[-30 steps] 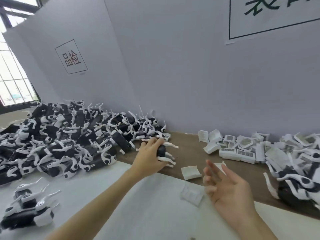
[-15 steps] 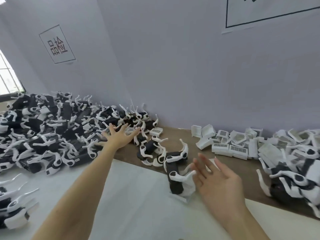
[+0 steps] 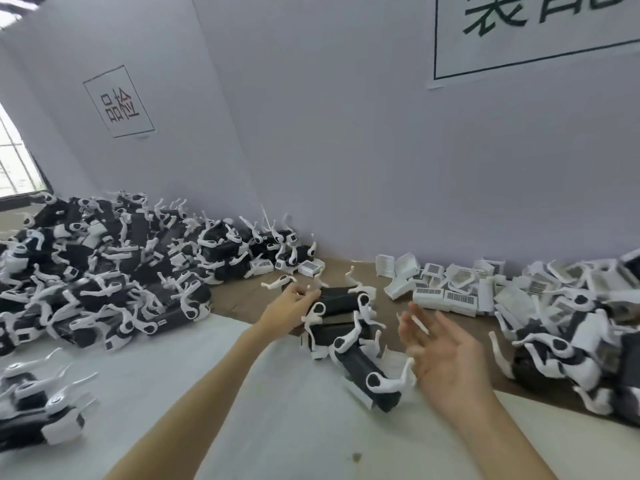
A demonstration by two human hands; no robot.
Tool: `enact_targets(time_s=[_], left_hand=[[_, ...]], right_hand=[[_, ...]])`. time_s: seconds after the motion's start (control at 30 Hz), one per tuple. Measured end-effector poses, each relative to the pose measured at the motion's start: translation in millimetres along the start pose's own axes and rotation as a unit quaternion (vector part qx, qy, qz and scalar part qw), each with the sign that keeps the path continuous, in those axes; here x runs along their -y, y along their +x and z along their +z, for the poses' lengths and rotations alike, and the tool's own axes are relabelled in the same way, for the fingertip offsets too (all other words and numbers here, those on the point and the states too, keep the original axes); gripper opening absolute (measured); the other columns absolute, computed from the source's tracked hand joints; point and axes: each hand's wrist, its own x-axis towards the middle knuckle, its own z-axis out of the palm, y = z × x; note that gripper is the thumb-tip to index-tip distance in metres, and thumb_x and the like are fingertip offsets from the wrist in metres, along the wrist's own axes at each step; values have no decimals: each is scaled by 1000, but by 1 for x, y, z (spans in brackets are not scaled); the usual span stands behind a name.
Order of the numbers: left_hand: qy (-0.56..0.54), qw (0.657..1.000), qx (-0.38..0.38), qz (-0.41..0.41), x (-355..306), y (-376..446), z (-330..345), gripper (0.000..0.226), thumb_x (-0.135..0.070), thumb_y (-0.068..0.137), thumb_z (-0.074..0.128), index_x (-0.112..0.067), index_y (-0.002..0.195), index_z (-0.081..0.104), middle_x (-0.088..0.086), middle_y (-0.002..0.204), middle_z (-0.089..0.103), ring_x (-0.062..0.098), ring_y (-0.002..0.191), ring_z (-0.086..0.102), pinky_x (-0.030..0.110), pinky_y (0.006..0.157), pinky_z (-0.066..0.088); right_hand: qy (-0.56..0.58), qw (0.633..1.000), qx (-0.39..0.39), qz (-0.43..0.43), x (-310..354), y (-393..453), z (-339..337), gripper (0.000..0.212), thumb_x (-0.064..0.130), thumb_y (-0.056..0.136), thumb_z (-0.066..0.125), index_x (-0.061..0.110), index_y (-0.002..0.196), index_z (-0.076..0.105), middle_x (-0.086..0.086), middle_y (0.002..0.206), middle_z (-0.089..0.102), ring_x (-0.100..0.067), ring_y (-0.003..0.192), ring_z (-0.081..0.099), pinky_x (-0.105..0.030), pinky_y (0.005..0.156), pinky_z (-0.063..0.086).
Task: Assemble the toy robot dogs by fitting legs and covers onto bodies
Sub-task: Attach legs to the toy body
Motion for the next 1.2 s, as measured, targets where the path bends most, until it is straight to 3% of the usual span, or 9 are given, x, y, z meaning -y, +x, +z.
enact_targets(time_s=[0.07, 0.17, 0.23, 0.37, 0.6, 0.83, 0.93, 1.03, 1.2], left_hand=[[-31, 999, 43, 3, -16, -29, 13, 51, -76, 98, 44, -30, 110, 64, -12, 103, 65, 9, 95, 60, 35, 93, 48], [-80, 991, 95, 43, -33, -70, 23, 65, -80, 97, 44, -20, 86, 66, -5, 79, 57, 14, 78, 55, 34, 90, 48], [-96, 993, 46, 57, -39, -91, 26, 58, -73, 102, 45, -26, 86, 76, -7, 80, 63, 15, 83, 60, 34, 91, 50], [-118, 986, -80, 83, -48, -117, 17, 27, -53, 99, 68, -30, 89, 79, -3, 93, 77, 17, 88, 67, 35, 83, 52], [-62, 947, -245, 198, -68, -162, 16, 13, -14, 87, 84, -22, 96, 79, -10, 106, 70, 11, 99, 65, 31, 86, 53], [17, 866, -183, 465, -130, -230, 63, 28, 12, 85, 70, -15, 85, 78, -6, 125, 69, 19, 112, 65, 36, 90, 53], [47, 830, -135, 539, -149, -262, 111, 32, 17, 82, 64, -13, 83, 75, -5, 120, 72, 20, 121, 63, 35, 93, 50], [125, 780, -92, 606, -160, -281, 159, 33, 14, 79, 66, -18, 83, 72, -5, 123, 71, 17, 119, 64, 44, 86, 48], [177, 725, -68, 662, -144, -281, 187, 26, 8, 88, 65, -17, 82, 66, 3, 132, 66, 21, 125, 60, 42, 91, 49]], right_hand=[[-43, 998, -17, -43, 14, -13, 4, 27, 24, 104, 52, 8, 114, 72, -8, 98, 73, -18, 71, 74, -23, 49, 55], [-164, 979, -34, -115, 30, -35, 5, 26, 12, 106, 51, -2, 118, 69, -20, 104, 73, -30, 93, 72, -38, 85, 60], [-264, 952, -33, -155, 38, -58, 1, 24, 5, 106, 50, -5, 117, 69, -26, 110, 73, -37, 103, 70, -41, 93, 57], [-431, 877, -53, -205, 48, -113, -19, 25, 6, 107, 50, 8, 107, 75, -9, 103, 78, -18, 99, 75, -17, 76, 56], [-536, 804, -70, -248, 42, -183, -71, 30, 3, 103, 54, 22, 106, 77, 12, 111, 75, -7, 111, 67, -32, 98, 53], [-423, 874, -66, -231, 55, -201, -91, 23, 10, 107, 52, 10, 116, 73, -9, 111, 77, -27, 107, 74, -38, 86, 61], [-298, 936, -56, -179, 67, -206, -89, 44, 42, 101, 58, 7, 126, 69, -21, 116, 75, -38, 108, 73, -43, 82, 61], [-266, 950, -41, -158, 84, -216, -94, 65, 68, 84, 73, 13, 117, 77, -21, 117, 74, -37, 110, 73, -38, 81, 62], [-241, 953, -112, -148, 95, -218, -109, 53, 45, 70, 91, 5, 97, 71, -21, 100, 75, -38, 96, 76, -36, 76, 62]])
